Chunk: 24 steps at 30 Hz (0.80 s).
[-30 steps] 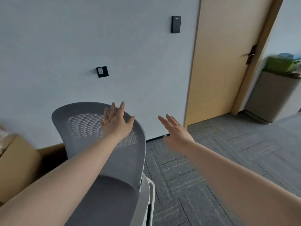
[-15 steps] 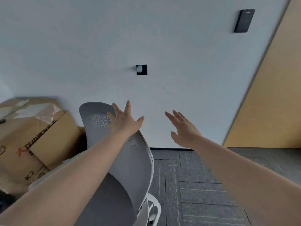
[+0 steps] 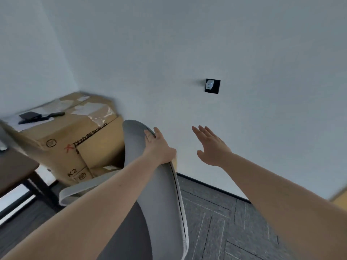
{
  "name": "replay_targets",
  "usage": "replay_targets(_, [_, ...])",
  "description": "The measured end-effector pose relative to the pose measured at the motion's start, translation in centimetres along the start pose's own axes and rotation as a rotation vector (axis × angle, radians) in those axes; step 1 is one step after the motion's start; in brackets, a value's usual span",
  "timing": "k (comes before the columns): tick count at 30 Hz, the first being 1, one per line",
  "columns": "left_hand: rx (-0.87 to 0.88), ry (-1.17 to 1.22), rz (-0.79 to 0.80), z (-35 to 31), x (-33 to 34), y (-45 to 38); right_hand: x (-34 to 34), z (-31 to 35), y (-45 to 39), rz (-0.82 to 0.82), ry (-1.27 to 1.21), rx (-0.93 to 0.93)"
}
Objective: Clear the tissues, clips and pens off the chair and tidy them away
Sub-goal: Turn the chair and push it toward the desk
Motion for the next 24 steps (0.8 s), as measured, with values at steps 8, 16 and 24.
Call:
replay_targets(8, [-0.118,-0.017,-0.061,0.7,-1.0,2.6,4.0,7.7,-8.3,0.132,-0.051,-0.400])
replay_targets(16, [-0.272,-0.114,-0.100,1.8,-1.9,5.9,5.2,13.9,-7.4,0.186,-0.090,-0.796])
replay_targets(24, [-0.362,-0.132,-0.195,6.9,-3.4,11.9,4.5,18.8,-4.2,0.132,-0.191,-1.024])
Point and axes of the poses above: each hand's wrist, its own y-axis away from the middle knuckle, its own x-axis out of the palm, z = x × y, the point moved 8 cm from there along -y, towards the middle knuckle, and after that the axes turned 9 degrees about -z, right-handed, at the moved point
